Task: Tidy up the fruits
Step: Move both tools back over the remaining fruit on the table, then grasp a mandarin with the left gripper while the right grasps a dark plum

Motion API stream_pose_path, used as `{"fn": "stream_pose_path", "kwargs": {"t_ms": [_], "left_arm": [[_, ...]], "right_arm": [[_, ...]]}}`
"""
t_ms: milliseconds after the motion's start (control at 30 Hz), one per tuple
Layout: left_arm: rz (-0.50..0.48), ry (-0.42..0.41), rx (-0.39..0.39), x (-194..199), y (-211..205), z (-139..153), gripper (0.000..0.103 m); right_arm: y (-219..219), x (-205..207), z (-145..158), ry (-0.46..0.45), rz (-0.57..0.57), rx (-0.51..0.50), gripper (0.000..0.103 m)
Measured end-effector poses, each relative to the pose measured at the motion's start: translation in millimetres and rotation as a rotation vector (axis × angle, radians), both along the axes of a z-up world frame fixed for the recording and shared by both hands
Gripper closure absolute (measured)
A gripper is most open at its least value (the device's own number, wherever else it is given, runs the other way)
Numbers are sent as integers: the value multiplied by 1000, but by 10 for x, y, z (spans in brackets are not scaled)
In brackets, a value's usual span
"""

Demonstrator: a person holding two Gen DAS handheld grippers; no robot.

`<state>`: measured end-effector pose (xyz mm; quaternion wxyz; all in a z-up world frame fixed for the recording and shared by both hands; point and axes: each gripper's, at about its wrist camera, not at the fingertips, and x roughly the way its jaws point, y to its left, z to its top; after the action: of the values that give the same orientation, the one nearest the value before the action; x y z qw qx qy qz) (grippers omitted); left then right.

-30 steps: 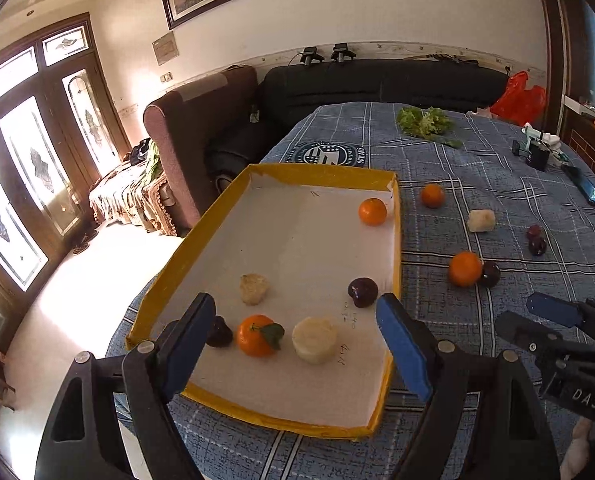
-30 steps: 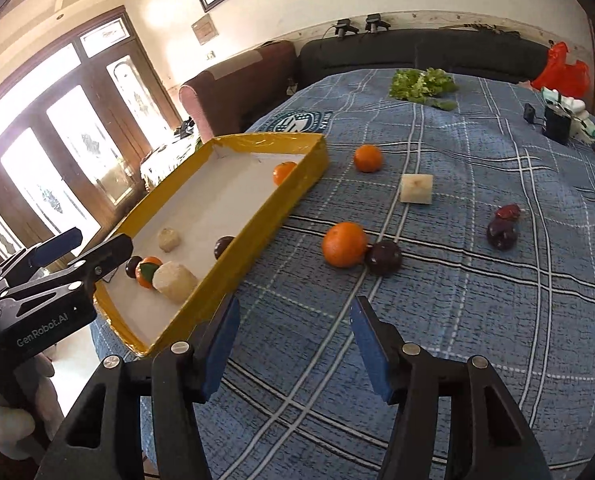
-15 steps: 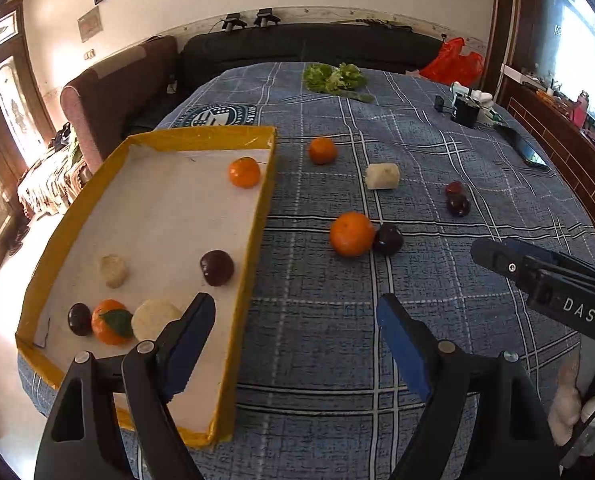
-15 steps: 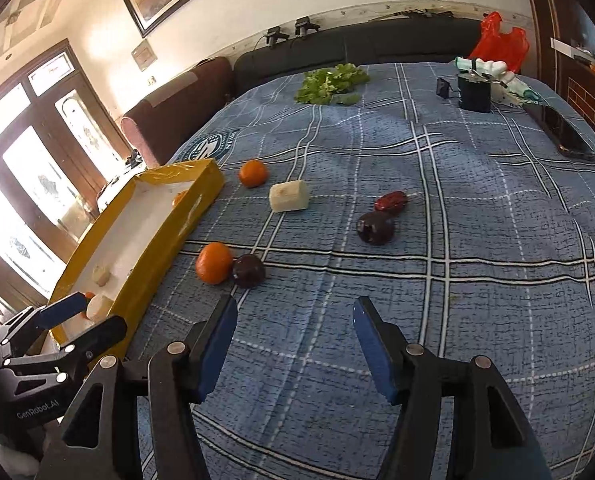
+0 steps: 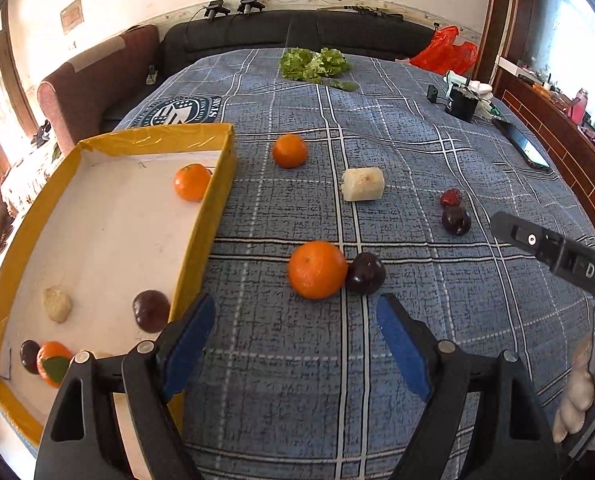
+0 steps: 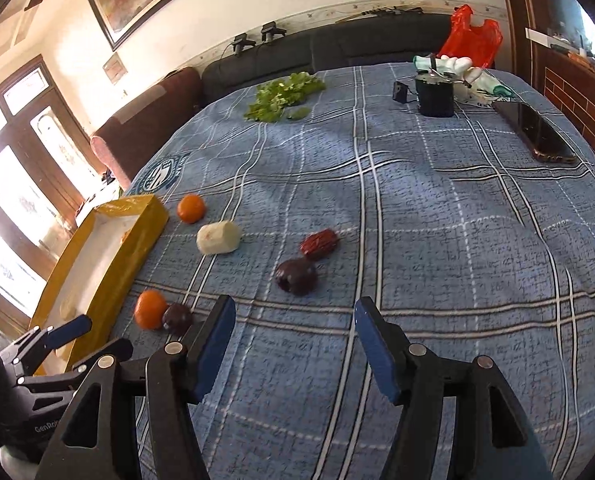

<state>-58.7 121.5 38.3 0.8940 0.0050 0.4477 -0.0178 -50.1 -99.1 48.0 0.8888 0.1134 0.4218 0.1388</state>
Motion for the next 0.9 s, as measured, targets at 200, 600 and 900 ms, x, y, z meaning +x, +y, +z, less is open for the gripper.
{"fn": "stream_pose_path", "kwargs": {"t_ms": [200, 600, 900], "left_arm": [[-21, -21, -33, 74, 3, -43, 21], [-51, -10, -57, 199, -18, -166, 24], [-45, -23, -56, 272, -22, -218, 27]], "right_arm": [[5, 218, -48, 15, 5, -10, 35], [296, 448, -250, 38, 38, -106, 35], [299, 454, -312, 36, 44, -114, 60]]}}
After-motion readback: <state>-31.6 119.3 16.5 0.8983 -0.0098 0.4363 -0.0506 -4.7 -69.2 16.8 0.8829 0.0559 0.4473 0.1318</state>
